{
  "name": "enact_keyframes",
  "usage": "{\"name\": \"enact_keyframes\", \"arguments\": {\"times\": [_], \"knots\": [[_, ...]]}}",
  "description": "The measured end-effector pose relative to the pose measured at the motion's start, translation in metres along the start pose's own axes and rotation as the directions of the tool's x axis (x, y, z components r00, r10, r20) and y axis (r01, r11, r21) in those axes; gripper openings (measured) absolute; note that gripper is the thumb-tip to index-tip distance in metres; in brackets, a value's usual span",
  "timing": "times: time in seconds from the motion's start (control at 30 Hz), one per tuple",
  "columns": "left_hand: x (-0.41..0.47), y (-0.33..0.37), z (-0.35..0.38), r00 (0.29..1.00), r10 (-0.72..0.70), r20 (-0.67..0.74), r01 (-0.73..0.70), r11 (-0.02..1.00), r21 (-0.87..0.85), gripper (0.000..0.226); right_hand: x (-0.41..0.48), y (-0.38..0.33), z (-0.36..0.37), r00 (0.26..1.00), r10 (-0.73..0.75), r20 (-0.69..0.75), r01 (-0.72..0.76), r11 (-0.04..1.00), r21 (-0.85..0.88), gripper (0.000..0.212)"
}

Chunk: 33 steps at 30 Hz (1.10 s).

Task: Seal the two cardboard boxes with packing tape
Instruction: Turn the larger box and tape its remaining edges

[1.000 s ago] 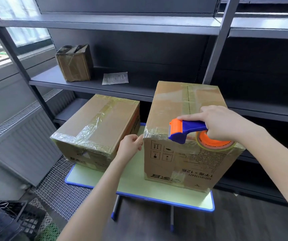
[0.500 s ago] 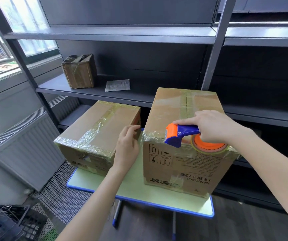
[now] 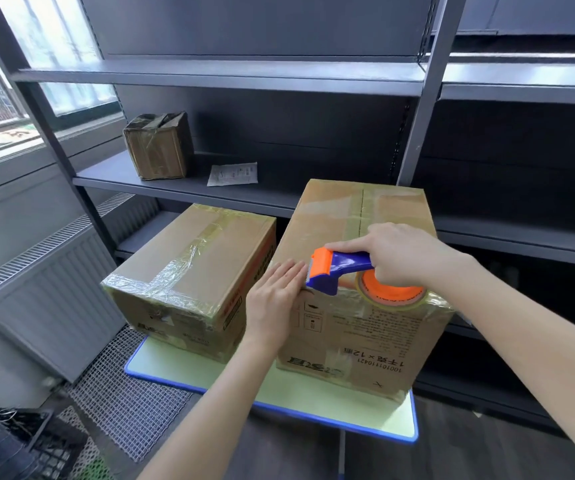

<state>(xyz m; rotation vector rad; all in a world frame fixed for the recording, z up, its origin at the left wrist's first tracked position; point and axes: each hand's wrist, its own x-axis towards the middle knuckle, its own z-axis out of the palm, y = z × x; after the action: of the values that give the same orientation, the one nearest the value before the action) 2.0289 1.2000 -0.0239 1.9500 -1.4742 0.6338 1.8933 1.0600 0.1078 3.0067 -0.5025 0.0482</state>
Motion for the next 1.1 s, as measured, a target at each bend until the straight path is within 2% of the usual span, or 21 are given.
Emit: {"name": "enact_keyframes", "arguments": {"times": [0.13,0.3,0.57,0.73,0.8,0.9,1.1], "knots": [[0.003,-0.022,-0.006,0.999,-0.042,0.000,0.042,0.998,-0.036,0.039,0.017,-0.018,0.000,0.997,-0.060,-0.045,0.060,0.998,-0.020,0.066],[0.004,-0.020,-0.004,0.998,-0.056,0.018,0.057,0.995,-0.083,0.043,0.020,-0.002,-0.001,0.997,-0.054,0.054,0.051,0.997,0.052,0.071],[0.005,-0.014,0.000,0.991,-0.133,0.033,0.136,0.985,-0.109,0.040,0.004,0.015,0.000,0.993,-0.082,0.084,0.076,0.995,0.071,0.073],[0.004,-0.016,-0.005,0.970,-0.237,0.055,0.243,0.959,-0.146,0.040,-0.018,0.057,-0.012,0.975,-0.024,0.221,0.004,0.996,0.091,0.078],[0.007,-0.012,-0.004,0.971,-0.232,0.064,0.238,0.962,-0.130,0.039,-0.032,0.071,-0.013,0.969,-0.011,0.249,-0.020,0.992,0.122,0.080],[0.011,-0.004,-0.001,0.974,-0.216,0.068,0.222,0.969,-0.105,0.041,-0.044,0.077,-0.008,0.976,-0.015,0.218,-0.022,0.986,0.165,0.081],[0.006,0.024,0.002,0.989,-0.080,0.125,0.068,0.993,0.099,0.057,-0.049,0.082,0.002,0.988,-0.036,0.149,0.015,0.990,0.140,0.078]]}}
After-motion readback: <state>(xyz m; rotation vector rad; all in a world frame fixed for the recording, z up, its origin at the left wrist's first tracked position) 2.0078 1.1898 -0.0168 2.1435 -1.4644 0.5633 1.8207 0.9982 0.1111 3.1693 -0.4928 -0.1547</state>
